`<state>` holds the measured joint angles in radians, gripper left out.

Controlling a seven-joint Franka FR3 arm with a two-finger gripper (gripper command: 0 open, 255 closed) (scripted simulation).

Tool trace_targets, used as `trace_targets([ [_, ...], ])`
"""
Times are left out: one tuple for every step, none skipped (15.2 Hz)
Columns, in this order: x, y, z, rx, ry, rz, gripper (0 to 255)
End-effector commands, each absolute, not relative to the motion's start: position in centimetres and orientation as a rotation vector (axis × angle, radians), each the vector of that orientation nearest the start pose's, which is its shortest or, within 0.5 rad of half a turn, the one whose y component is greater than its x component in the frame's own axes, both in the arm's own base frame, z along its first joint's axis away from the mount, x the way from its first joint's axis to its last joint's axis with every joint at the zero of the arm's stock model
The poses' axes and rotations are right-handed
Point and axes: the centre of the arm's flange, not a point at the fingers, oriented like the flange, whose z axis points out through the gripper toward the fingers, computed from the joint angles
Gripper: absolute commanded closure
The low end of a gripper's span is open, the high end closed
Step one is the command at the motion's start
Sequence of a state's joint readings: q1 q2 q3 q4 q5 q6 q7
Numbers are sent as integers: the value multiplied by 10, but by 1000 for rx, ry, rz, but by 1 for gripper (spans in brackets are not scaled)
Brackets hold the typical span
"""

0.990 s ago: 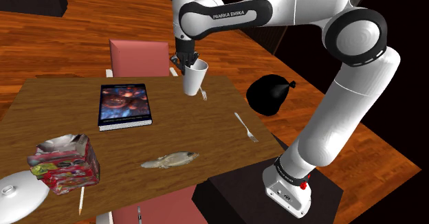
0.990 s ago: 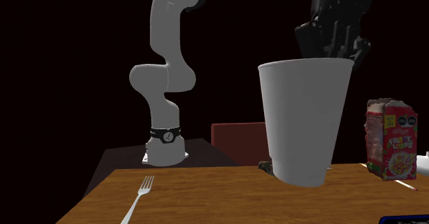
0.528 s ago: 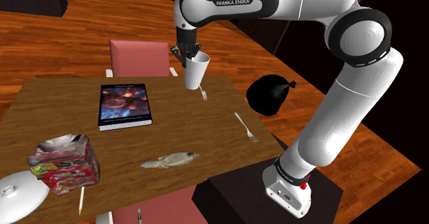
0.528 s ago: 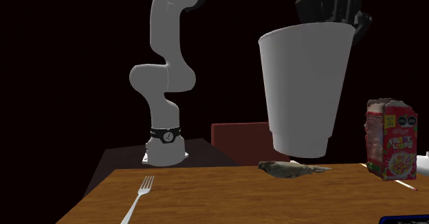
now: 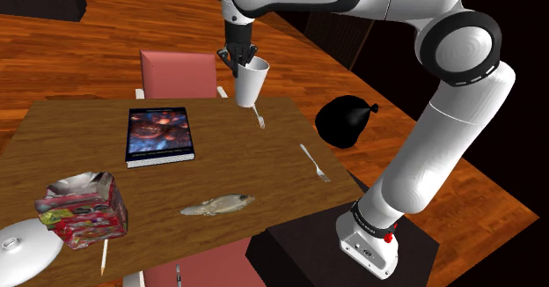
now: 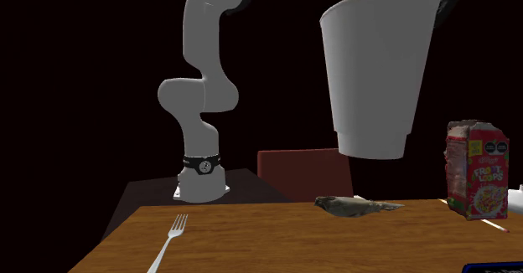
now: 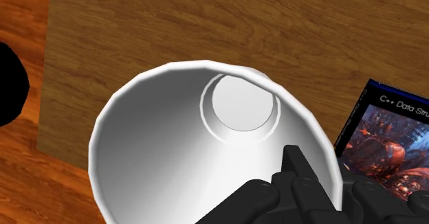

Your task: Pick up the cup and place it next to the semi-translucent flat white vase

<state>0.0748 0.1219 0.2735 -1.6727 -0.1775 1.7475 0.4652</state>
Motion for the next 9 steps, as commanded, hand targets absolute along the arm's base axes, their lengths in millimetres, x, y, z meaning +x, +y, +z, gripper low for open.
trace_targets([
  [565,201,522,-3285,137,-28,255],
  [564,214,519,-3285,137,-28,255],
  [563,226,516,-3285,137,-28,255],
  [563,239,513,-3285,137,-28,255],
  [562,252,510,-3285,137,-28,255],
  [561,265,506,-3285,137,-28,255],
  [560,278,503,-3285,137,-28,255],
  [559,290,500,-3285,137,-28,255],
  [558,303,497,-3285,137,-28,255],
])
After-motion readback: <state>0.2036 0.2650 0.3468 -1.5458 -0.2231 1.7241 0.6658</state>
